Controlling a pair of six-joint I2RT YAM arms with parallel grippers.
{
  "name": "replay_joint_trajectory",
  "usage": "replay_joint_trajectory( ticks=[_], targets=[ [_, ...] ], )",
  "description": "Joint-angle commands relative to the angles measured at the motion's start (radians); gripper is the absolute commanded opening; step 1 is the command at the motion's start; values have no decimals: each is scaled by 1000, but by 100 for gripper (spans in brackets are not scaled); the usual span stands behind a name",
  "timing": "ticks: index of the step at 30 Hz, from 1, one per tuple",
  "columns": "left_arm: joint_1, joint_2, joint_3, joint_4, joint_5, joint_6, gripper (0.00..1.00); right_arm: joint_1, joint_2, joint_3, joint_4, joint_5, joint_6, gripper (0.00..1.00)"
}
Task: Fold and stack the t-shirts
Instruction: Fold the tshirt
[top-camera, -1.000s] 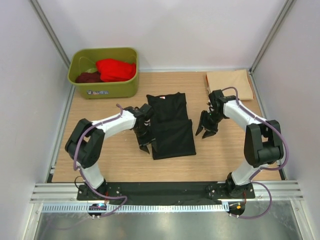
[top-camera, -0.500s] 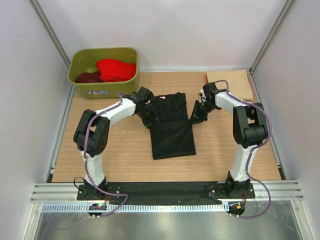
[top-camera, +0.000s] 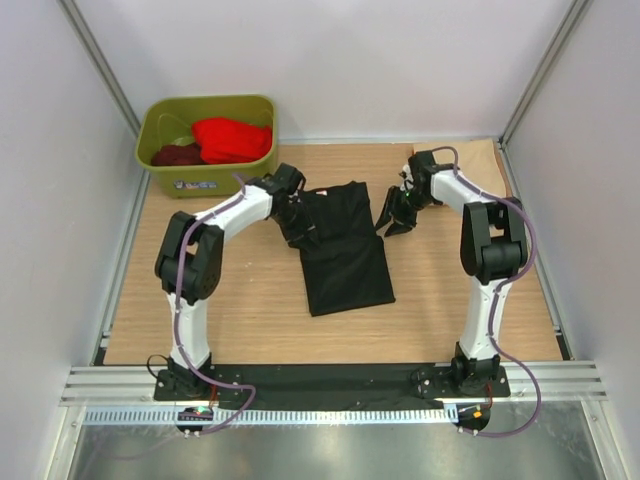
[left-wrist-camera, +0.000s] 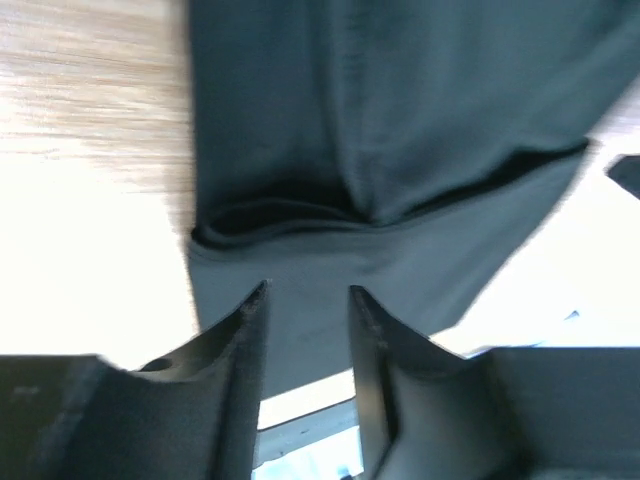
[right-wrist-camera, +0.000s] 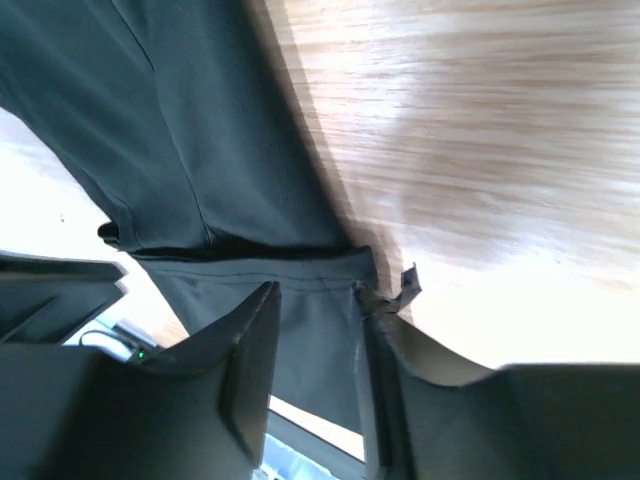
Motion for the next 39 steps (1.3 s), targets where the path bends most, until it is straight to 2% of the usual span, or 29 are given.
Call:
replay_joint_trajectory(
  ticks=[1, 3, 4, 7, 11, 14, 18, 28, 39],
  targets=[
    [6, -111, 81, -91, -19, 52, 40, -2, -98, 36, -148, 92, -27, 46],
    [5, -189, 58, -113, -9, 71, 44, -4, -141, 1, -228, 145, -30, 47],
    [5, -243, -3, -121, 0, 72, 46, -4, -193, -51, -248, 187, -29, 47],
    [3, -332, -142, -92, 50, 47, 47, -2, -279, -187, -256, 168, -27, 48],
    [-20, -456, -449, 111, 133, -56, 48, -2, -400, -333, -192, 116, -11, 48],
    [-75, -503, -552, 212, 152, -128, 48, 5, -433, -412, -139, 67, 0, 49],
    [-135, -478, -588, 238, 121, -142, 49, 37, -433, -470, -122, 70, 0, 48],
    [-158, -401, -681, 341, 135, -181, 47, 39, -425, -602, -29, 71, 2, 48],
    [-173, -352, -732, 385, 126, -208, 41, 39, -390, -648, 43, 21, -6, 47]
  ],
)
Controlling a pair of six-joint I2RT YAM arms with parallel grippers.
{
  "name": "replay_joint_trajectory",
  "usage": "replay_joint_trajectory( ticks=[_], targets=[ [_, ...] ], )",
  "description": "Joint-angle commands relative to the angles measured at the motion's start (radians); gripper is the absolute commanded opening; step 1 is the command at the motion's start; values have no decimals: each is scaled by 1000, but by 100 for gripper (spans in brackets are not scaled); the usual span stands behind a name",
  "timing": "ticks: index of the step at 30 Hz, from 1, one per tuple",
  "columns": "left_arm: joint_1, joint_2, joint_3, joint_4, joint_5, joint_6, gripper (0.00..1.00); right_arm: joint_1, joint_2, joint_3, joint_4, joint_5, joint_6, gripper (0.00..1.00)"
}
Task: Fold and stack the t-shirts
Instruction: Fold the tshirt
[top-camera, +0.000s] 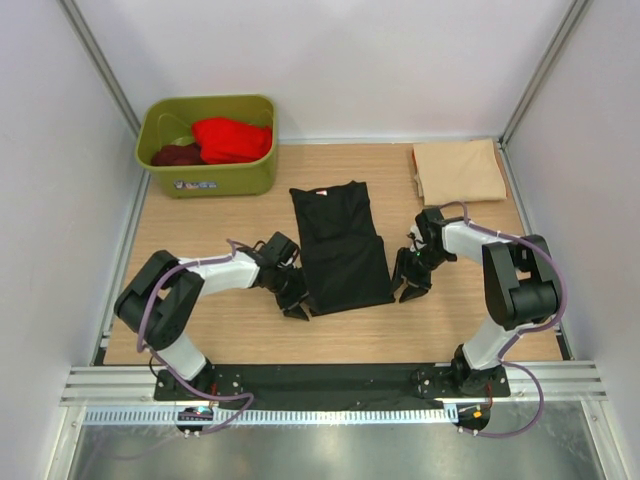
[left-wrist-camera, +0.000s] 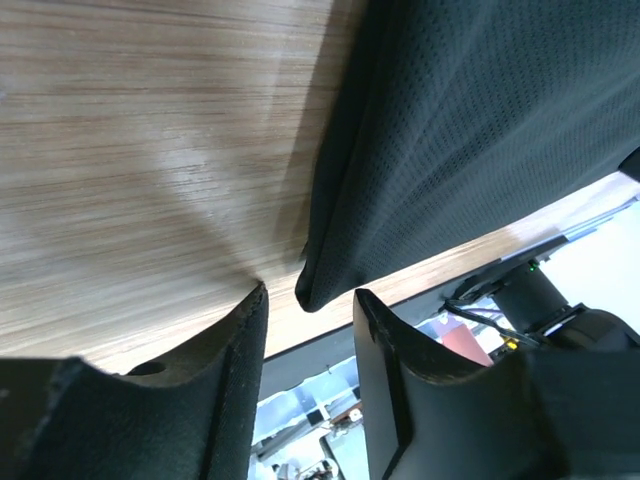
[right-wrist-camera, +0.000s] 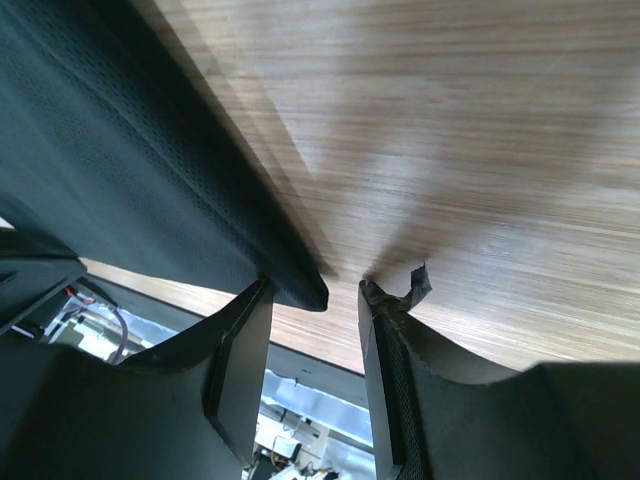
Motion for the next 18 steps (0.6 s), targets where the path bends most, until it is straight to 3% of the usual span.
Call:
replay_joint_trajectory(
  ticks=[1, 11, 14, 17, 18],
  targets=[
    [-4, 37, -22, 40, -16, -10, 40, 1, 8, -23, 35, -26, 4, 47],
    [-4, 31, -22, 39, -24, -7, 30, 1, -8, -41, 55, -51, 6, 39],
    [-4, 26, -21, 36, -28, -4, 18, 3, -24, -52, 55, -45, 7, 34],
    [-4, 23, -11, 27, -27, 2, 2, 1, -36, -57, 52, -40, 6, 17],
    [-4, 20, -8, 21, -25, 5, 0, 1, -42, -54, 49, -39, 4, 7]
  ],
)
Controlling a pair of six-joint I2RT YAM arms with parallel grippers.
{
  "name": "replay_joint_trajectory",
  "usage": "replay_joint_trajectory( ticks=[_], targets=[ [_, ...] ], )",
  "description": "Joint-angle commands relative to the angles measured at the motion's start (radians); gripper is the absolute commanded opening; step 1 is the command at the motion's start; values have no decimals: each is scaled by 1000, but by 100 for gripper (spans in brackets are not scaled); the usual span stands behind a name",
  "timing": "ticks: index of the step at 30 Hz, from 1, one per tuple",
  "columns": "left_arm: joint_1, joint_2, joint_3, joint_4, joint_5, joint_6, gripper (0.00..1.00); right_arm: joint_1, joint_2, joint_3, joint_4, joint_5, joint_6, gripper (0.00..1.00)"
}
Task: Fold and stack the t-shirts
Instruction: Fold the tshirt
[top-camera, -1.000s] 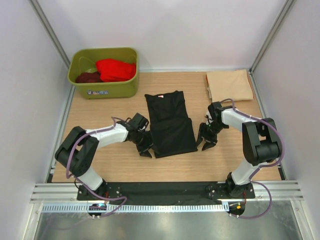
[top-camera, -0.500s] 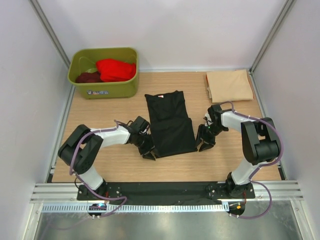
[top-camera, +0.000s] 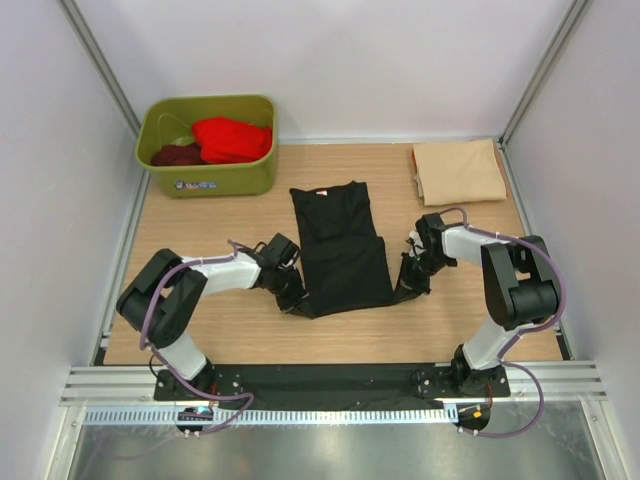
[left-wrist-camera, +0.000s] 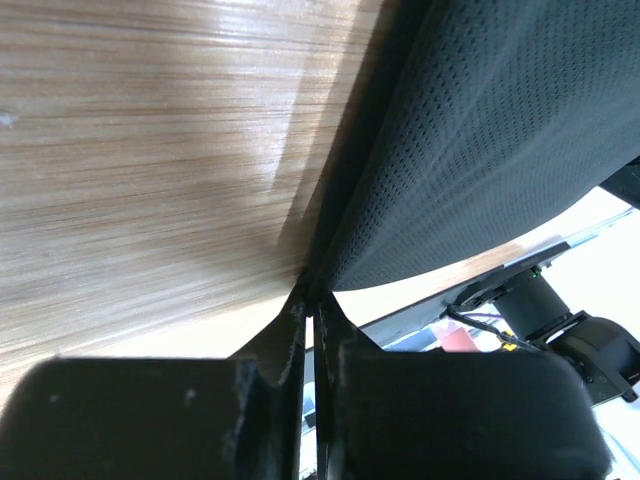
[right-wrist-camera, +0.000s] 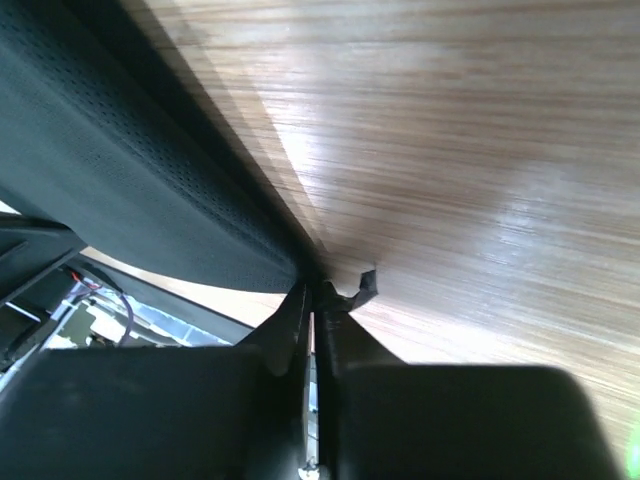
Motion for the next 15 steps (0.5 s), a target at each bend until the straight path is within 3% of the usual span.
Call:
replay_joint_trajectory(
  ticks=[1, 15],
  targets=[
    [-4, -5, 2, -5, -19, 19, 0, 3, -48, -2, 0, 14, 8, 3],
    [-25, -212, 48, -180, -38, -49, 0, 3, -250, -42, -99, 80, 13, 1]
  ],
)
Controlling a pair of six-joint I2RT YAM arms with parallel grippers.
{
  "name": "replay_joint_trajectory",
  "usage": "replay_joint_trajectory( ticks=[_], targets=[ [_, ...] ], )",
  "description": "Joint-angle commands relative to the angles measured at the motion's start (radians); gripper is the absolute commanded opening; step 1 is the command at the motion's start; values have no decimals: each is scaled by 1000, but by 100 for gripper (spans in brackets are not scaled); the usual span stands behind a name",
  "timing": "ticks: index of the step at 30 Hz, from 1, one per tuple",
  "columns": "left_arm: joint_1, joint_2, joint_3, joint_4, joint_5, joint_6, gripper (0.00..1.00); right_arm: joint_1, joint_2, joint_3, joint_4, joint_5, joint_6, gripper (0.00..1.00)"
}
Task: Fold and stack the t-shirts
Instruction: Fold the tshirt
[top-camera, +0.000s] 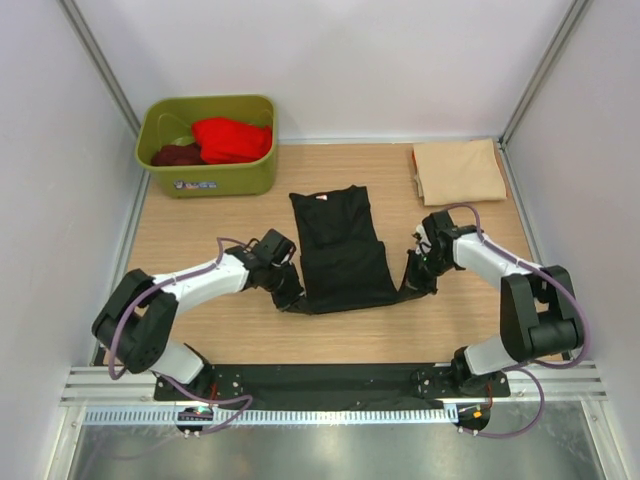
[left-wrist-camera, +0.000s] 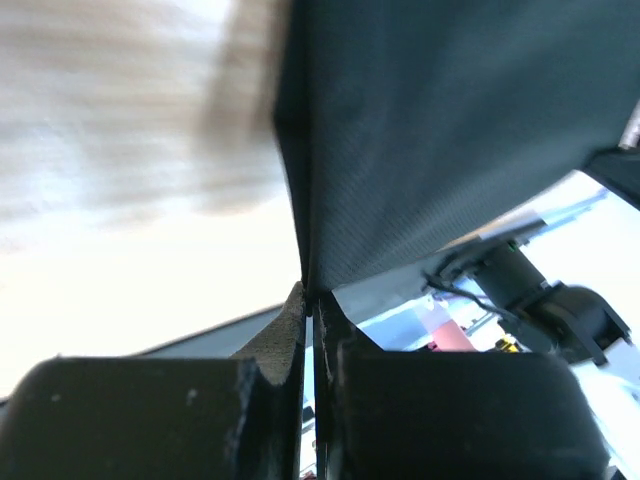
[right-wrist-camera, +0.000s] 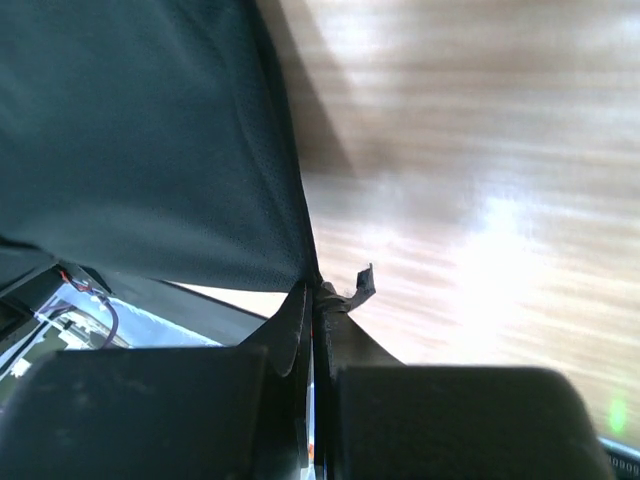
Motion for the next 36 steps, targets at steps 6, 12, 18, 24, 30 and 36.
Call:
replay_joint_trajectory(
  ticks=[6, 12, 18, 24, 30, 36],
  targets=[
    [-34, -134, 70, -147, -43, -50, 0, 1, -183, 32, -137, 58, 14, 1],
    [-34, -180, 162, -241, -93, -37, 0, 1, -228, 133, -206, 88, 34, 1],
    [-30, -115, 329, -364, -161, 27, 0, 2, -165, 299, -260, 127, 22, 1],
    [34, -39, 504, -461, -235, 111, 0, 1, -18, 513, -283, 144, 16, 1],
    [133, 93, 655, -467, -202, 187, 0, 1, 163, 722, -281, 132, 11, 1],
    [193, 237, 788, -453, -184, 220, 0, 1, 336, 912, -248, 118, 32, 1]
  ],
)
